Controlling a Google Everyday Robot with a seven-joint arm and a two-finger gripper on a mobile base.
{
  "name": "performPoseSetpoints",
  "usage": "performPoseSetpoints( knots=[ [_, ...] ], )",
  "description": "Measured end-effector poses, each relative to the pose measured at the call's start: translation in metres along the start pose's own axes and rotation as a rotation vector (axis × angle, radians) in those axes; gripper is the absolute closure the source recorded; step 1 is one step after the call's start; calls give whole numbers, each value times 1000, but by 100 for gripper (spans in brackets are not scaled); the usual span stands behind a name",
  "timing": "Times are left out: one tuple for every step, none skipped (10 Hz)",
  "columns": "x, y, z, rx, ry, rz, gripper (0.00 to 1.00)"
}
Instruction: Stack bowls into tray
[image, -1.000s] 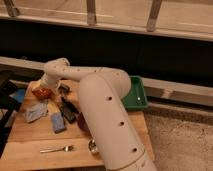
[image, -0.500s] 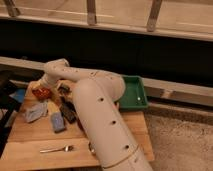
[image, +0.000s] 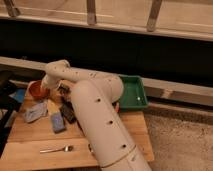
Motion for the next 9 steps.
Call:
performPoseSetpoints(
  knots=[
    [2,-1,1,-2,4,0,80],
    [3,-3,1,-4,6,-4,91],
    [5,-4,1,-3,8,-13,97],
    [6,-3,-1,-2,6,-21,100],
    [6,-3,-5,2,1,-38,100],
    [5,-2,-10,7,-4,-56,100],
    [2,1,-18,8,-11,-72,100],
    [-3,6,-35,11,-19,-100,100],
    [-8,11,-54,12,-23,-129,100]
  ],
)
